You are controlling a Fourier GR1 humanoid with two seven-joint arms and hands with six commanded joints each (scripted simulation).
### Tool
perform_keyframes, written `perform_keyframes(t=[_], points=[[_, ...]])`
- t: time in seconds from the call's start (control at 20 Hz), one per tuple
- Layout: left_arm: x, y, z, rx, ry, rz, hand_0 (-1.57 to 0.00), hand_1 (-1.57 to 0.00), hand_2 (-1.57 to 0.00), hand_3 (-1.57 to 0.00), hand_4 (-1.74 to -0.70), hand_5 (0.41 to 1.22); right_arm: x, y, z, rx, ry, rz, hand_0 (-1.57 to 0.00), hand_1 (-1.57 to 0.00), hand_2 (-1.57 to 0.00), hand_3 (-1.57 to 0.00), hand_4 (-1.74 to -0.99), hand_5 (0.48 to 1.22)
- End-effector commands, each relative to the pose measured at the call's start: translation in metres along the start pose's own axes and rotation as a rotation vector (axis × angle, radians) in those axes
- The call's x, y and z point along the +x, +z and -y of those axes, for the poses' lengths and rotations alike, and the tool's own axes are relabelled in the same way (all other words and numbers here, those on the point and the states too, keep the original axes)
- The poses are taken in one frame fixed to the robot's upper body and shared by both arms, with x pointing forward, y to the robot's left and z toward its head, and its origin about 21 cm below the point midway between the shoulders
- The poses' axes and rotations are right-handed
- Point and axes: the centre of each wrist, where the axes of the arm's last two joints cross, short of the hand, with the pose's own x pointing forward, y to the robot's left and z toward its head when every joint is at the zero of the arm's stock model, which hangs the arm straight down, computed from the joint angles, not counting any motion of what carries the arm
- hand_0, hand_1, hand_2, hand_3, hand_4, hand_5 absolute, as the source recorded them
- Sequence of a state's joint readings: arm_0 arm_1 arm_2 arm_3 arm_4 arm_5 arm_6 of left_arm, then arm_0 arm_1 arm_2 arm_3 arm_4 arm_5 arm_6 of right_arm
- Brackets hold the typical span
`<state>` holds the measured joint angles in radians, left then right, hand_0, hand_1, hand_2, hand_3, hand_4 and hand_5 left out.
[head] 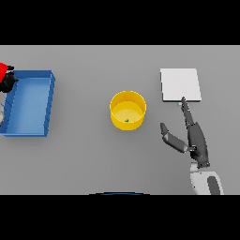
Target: Pick up the red beaker and tilt it to pour out 1 green nut into yellow bowl. Pick up the yellow bowl and place it on the metallic measuring scale.
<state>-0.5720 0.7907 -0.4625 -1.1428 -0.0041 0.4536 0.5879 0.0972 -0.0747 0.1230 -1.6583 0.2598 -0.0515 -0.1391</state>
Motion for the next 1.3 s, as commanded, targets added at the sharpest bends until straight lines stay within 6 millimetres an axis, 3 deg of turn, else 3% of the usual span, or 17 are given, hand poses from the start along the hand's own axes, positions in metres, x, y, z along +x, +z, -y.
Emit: perform_keyframes(t=[0.0, 0.15, 0.2, 0.25, 0.3, 0.35, 0.4, 0.55, 0.65, 0.8, 1.05, 1.2, 1.25], points=[[-0.007, 0.001, 0.002, 0.006, -0.004, -0.014, -1.57, -1.57, -1.57, -1.53, -1.74, 1.166, 0.000, 0.004, 0.001, -0.005, 0.004, 0.007, 0.00, 0.00, 0.00, 0.00, -1.214, 0.666], [-0.014, 0.005, 0.009, -0.010, -0.035, -0.039, -1.57, -1.57, -1.57, -1.55, -1.74, 0.967, 0.006, 0.002, -0.003, -0.005, -0.005, 0.019, 0.00, 0.00, 0.00, 0.00, -1.205, 0.664], [-0.016, 0.006, 0.006, -0.025, -0.056, -0.038, -1.57, -1.57, -1.57, -1.55, -1.67, 0.908, 0.004, 0.004, -0.001, -0.005, 0.004, 0.020, 0.00, 0.00, 0.00, 0.00, -1.202, 0.667], [-0.017, 0.006, 0.006, -0.032, -0.067, -0.037, -1.57, -1.57, -1.57, -1.50, -1.53, 0.865, 0.003, 0.004, -0.002, -0.005, 0.003, 0.011, 0.00, 0.00, 0.00, 0.00, -1.197, 0.664], [-0.017, 0.007, 0.006, -0.046, -0.077, -0.034, -1.56, -1.45, -1.43, -1.36, -1.37, 0.830, 0.003, 0.004, -0.002, -0.006, 0.001, 0.010, 0.00, 0.00, 0.00, 0.00, -1.192, 0.663], [-0.015, 0.011, 0.004, -0.125, -0.090, -0.024, -1.46, -1.18, -1.19, -1.13, -1.23, 0.803, 0.002, 0.005, -0.002, -0.004, -0.007, 0.009, 0.00, 0.00, 0.00, 0.00, -1.188, 0.663], [-0.013, 0.012, 0.001, -0.184, -0.101, -0.031, -1.17, -0.94, -0.96, -0.90, -1.12, 0.778, 0.001, 0.006, -0.003, -0.011, 0.001, 0.007, 0.00, 0.00, 0.00, 0.00, -1.187, 0.664], [-0.012, 0.015, -0.010, -0.279, -0.140, -0.029, -0.60, -0.48, -0.49, -0.46, -0.92, 0.723, 0.003, 0.006, -0.003, -0.010, 0.003, 0.010, 0.00, 0.00, 0.00, 0.00, -1.182, 0.667], [-0.011, 0.018, -0.009, -0.311, -0.136, -0.021, -0.38, -0.31, -0.31, -0.30, -0.85, 0.698, 0.004, 0.006, -0.004, -0.004, -0.007, -0.001, 0.00, 0.00, 0.00, 0.00, -1.187, 0.667], [-0.013, 0.014, -0.011, -0.309, -0.133, -0.030, -0.19, -0.16, -0.16, -0.15, -0.80, 0.679, 0.004, 0.006, -0.005, -0.004, -0.003, -0.014, 0.00, 0.00, 0.00, 0.00, -1.188, 0.668], [-0.008, 0.011, -0.011, -0.287, -0.060, 0.034, -0.06, -0.05, -0.05, -0.05, -0.79, 0.674, 0.006, 0.006, -0.005, 0.003, 0.074, -0.018, 0.00, 0.00, 0.00, 0.00, -1.203, 0.660], [-0.005, 0.012, -0.007, -0.277, -0.041, 0.051, -0.03, -0.03, -0.03, -0.02, -0.78, 0.679, 0.011, -0.006, -0.007, 0.091, 0.091, 0.034, 0.00, 0.00, 0.00, 0.00, -1.162, 0.694], [-0.005, 0.012, -0.008, -0.276, -0.048, 0.050, -0.03, -0.02, -0.02, -0.02, -0.78, 0.685, 0.016, -0.010, -0.004, 0.135, 0.127, 0.067, 0.00, 0.00, 0.00, 0.00, -1.180, 0.708]])
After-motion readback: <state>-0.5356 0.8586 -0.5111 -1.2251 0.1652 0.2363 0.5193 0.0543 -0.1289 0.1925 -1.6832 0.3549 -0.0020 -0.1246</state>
